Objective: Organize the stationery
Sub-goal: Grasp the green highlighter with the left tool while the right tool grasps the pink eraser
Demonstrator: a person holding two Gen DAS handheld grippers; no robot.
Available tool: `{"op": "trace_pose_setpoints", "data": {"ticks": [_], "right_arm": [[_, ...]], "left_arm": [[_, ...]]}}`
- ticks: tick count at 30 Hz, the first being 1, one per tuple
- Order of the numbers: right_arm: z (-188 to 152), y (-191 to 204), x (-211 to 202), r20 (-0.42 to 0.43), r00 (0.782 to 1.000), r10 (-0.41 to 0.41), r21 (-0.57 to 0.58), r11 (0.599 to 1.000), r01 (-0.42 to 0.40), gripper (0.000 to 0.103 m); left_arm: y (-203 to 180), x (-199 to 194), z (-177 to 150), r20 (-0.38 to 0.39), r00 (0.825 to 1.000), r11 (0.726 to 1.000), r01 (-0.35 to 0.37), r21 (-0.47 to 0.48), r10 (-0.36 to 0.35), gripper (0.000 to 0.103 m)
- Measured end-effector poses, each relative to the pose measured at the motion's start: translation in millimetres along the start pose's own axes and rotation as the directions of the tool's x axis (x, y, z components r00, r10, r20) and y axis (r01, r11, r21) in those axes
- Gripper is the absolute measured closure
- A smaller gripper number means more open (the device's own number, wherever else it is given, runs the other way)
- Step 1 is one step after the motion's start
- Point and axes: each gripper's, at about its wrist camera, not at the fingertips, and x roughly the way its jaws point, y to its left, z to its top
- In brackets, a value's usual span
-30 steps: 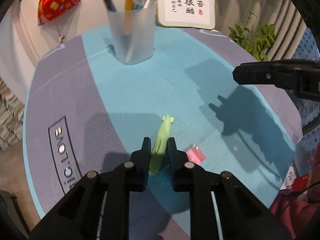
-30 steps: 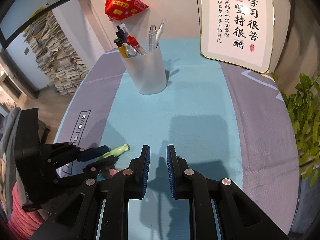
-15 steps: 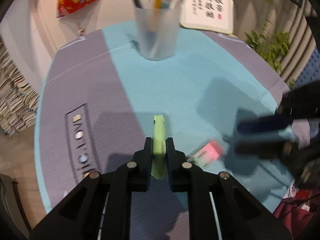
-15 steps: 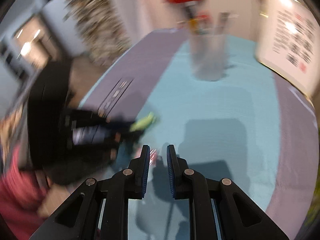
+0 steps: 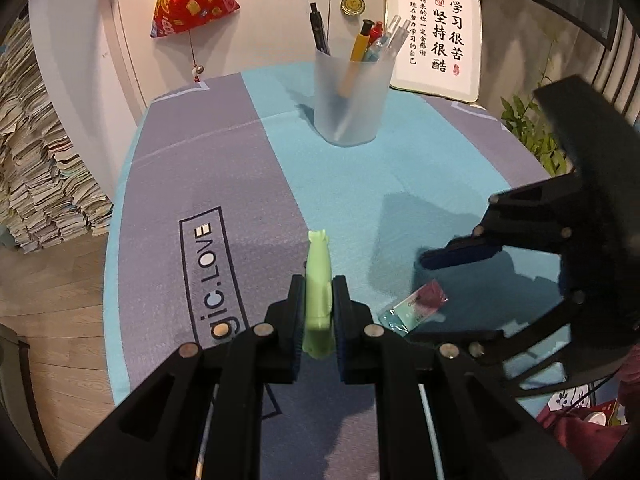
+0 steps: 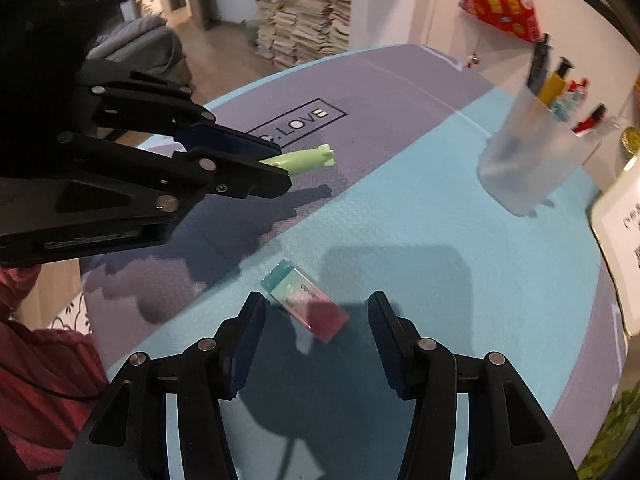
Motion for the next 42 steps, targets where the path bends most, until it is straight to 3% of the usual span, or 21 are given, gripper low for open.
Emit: {"op": "trace_pose_setpoints", "data": {"ticks": [2,4,9,13,20,29,36,42], "right_arm": [[-2,-1,0,0.007,1.0,-0.003,0.011,1.0,0.003,0.075],[-5,-2,-4,0.02,1.0,-0.003,0.036,0.999,0.002,0.081],[-12,-20,-14,0.031,0.998,-0.063,0.217,0.975,0.055,0.082],[-22,-26,-12,-0.01,0.986,-0.165,0.313,0.936,0.16,0.082],[-29,-35,-9,0.064,0.988,-0.141,0.392,0.914,0.105,0.082],[-36,-25,-13,0.136,0.962,-0.237,0.376,0.911,0.172,0.082],[-33,-40,-17,0.113,0.978,-0.173,0.469,0.877,0.101,0.082],[-32,-43,-50,0.19,0.956,-0.224,0.503,0.858,0.101,0.082]], "left_arm": [[0,0,0,0.0,1.0,1.0,-0.004,-0.001,0.004,0.091],[1,0,0,0.0,1.0,1.0,-0.002,-0.003,0.002,0.091],[-1,4,1,-0.007,1.0,1.0,0.009,-0.007,-0.009,0.091],[-7,9,1,-0.013,1.0,1.0,0.025,-0.001,-0.025,0.091],[-16,13,0,-0.022,0.999,0.999,0.036,0.011,-0.036,0.091],[-14,15,0,-0.027,0.999,0.999,0.033,-0.003,-0.033,0.091],[-14,16,4,-0.024,0.999,1.0,0.03,-0.008,-0.03,0.091],[-16,6,25,0.025,0.999,1.0,0.022,0.0,-0.022,0.091]]}}
